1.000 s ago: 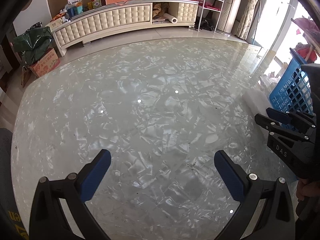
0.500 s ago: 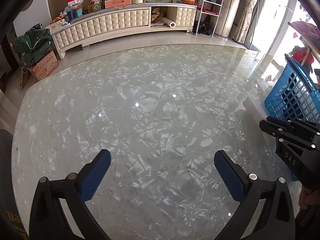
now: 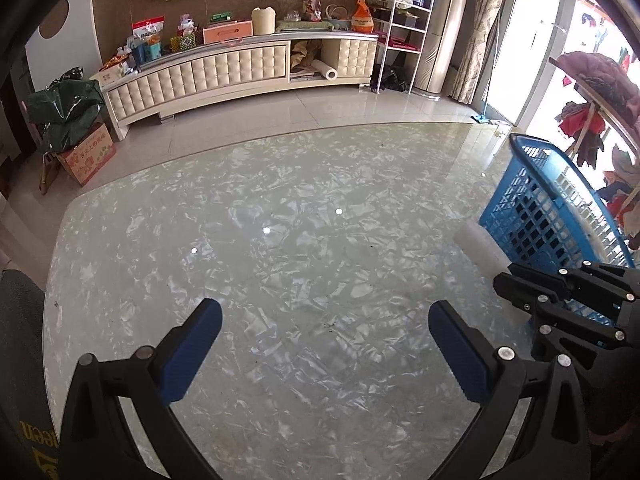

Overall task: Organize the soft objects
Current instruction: 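Lift the white pad and carry it over the basket with the right gripper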

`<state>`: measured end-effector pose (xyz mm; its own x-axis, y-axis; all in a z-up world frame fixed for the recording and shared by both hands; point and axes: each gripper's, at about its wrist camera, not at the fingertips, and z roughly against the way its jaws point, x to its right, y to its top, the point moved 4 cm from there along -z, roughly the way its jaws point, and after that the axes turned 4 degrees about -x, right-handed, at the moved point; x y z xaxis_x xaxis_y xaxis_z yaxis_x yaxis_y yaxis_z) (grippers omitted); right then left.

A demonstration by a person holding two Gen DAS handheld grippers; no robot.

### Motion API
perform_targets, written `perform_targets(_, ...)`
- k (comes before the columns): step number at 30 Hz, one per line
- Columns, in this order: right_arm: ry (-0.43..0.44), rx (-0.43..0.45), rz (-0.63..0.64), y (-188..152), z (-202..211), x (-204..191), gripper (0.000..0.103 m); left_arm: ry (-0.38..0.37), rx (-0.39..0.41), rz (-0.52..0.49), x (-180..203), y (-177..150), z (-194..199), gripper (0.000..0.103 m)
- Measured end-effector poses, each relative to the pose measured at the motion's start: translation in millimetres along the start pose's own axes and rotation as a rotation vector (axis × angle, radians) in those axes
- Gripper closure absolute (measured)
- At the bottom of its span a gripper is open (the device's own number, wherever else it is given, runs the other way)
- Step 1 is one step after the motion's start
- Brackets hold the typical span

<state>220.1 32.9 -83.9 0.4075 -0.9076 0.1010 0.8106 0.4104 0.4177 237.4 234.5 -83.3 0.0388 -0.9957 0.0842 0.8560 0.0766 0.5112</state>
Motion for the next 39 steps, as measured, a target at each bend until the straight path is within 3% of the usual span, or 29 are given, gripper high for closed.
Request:
perform_targets(11,0.04,0.093,-0.014,-6.2,59.1,1.4,0.093,0.013,0.085,-0.02,19.8,-8.5,72.5,0.0)
perform_targets(22,0.056,0.208,-0.058,-12.6,111.6,39.2,0.093,0.042,0.186,-0.062,61.9,2.0,134.8,0.0)
perform_targets(31,0.046,0.24,-0.118,-23.0,123.3,74.0,0.093,0.004,0.213,-0.123,118.7,12.9,141.9,0.0)
perform_targets(39,0.037,0.217,-0.175,-32.4,115.0,98.8,0.093,-0.034,0.191,-0.155,149.6,24.7,115.7,0.0)
